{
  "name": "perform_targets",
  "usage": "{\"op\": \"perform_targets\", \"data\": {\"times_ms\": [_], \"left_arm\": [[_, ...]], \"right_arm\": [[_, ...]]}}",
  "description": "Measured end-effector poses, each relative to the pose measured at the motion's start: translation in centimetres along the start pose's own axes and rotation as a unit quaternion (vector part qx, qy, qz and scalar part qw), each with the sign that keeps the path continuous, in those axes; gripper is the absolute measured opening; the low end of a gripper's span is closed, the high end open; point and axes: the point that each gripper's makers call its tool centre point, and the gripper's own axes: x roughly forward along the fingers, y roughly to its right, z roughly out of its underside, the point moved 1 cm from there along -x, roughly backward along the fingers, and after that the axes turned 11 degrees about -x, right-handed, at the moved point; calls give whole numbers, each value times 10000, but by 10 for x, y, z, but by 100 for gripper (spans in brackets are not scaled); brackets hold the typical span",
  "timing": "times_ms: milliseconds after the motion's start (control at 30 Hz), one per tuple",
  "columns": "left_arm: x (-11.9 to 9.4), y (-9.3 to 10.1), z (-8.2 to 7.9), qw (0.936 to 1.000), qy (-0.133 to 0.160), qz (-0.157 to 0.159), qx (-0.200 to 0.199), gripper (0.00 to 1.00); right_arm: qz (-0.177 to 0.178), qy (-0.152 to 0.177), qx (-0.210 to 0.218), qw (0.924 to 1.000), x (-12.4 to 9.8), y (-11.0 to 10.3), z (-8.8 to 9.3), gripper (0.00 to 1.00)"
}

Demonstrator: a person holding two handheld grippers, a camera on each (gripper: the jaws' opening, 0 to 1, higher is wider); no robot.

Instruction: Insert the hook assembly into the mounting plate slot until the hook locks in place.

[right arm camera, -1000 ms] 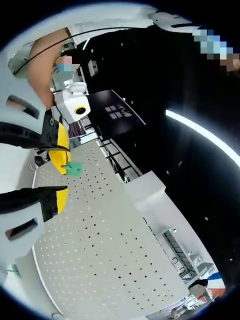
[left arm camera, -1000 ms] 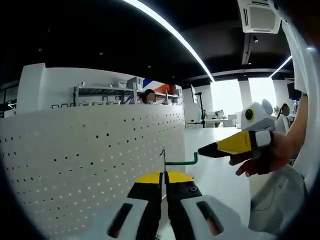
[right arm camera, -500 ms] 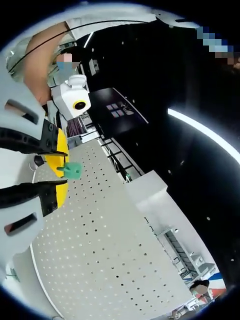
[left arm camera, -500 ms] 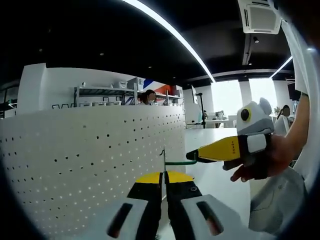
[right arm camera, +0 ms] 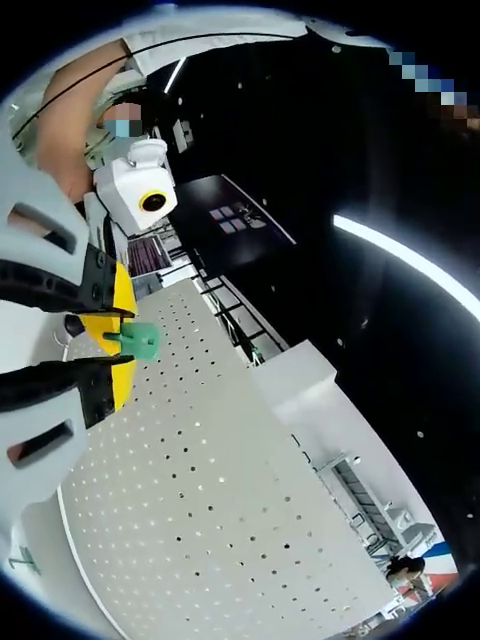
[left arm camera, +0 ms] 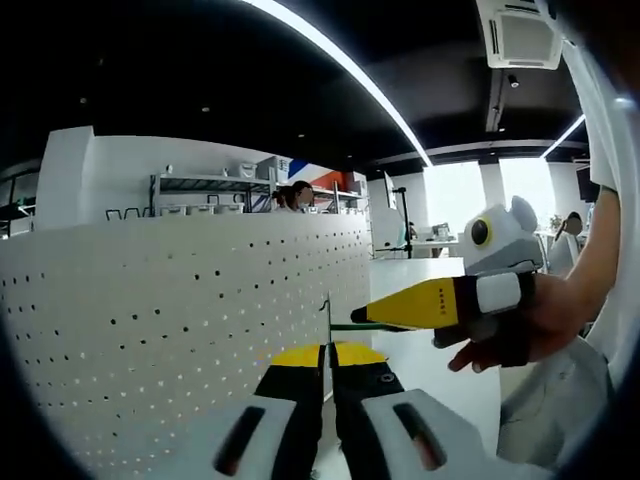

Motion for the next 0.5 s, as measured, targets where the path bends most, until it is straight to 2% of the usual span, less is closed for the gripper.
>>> {"op": "perform_targets", "data": {"times_ms": [500], "left_arm": [[-1,2,-2,9999,68,-40,-73,2]], "right_arm": [[52,20,111,9999,10,-3,1,4]]}}
